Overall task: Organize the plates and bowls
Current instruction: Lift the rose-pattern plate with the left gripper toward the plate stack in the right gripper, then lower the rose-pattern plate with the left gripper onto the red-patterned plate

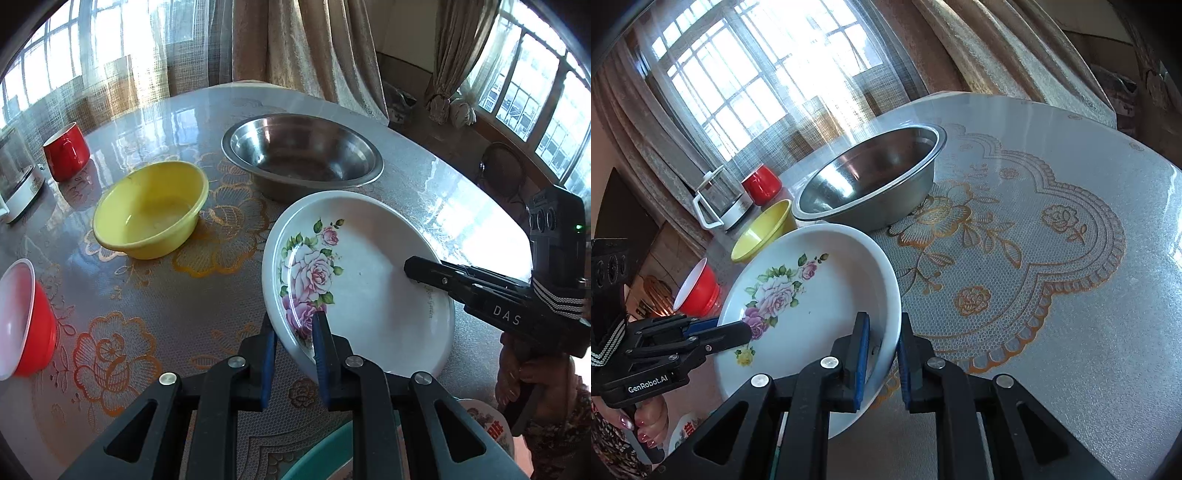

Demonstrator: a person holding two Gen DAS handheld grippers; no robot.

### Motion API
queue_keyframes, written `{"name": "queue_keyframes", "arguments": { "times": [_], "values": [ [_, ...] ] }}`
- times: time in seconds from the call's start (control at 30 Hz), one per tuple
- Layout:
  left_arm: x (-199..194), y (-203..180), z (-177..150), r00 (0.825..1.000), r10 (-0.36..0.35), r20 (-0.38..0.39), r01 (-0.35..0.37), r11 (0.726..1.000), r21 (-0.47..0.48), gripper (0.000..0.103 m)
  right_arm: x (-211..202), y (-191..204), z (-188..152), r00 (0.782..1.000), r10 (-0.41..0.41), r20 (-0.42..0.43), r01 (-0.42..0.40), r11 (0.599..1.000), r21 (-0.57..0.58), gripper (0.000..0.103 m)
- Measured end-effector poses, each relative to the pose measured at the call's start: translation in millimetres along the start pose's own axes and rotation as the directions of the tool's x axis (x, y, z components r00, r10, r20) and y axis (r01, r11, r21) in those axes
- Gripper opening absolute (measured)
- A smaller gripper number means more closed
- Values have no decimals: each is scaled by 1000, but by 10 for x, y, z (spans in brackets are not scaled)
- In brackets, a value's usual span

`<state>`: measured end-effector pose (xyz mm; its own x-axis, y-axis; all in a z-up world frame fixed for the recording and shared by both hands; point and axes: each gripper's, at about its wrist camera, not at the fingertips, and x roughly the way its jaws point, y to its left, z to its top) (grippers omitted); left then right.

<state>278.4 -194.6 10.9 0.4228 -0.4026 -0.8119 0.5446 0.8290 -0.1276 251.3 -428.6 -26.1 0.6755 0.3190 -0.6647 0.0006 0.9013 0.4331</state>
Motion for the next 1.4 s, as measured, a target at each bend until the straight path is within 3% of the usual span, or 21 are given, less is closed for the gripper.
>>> {"name": "queue_keyframes", "arguments": {
  "times": [0.23,0.47,0.57,0.73,0.97,1.13,1.4],
  "values": [
    [-66,37,-29,1000,-21,13,21,999,-44,19,-84,69,0,999,8,44,-6,999,-37,14],
    [-206,-51,-102,999,4,51,-2,999,-35,19,-163,148,-11,996,1,92,5,997,-72,14],
    [-278,-47,-146,998,-13,62,16,999,-44,18,-201,123,-37,996,27,84,-24,999,-35,14],
    [-442,-43,-231,995,-40,93,46,996,-70,18,-419,256,-82,992,31,124,-23,998,-66,14],
    [-723,-104,-443,987,-42,155,56,994,-90,18,-750,461,-182,984,40,173,-26,996,-86,14],
    [-869,-95,-653,981,-90,171,112,986,-126,18,-897,527,-340,984,38,172,-26,997,-69,14],
    [-1086,-202,-962,976,-80,202,108,985,-131,18,-1102,598,-620,981,61,183,-57,998,-29,14]
  ]
}}
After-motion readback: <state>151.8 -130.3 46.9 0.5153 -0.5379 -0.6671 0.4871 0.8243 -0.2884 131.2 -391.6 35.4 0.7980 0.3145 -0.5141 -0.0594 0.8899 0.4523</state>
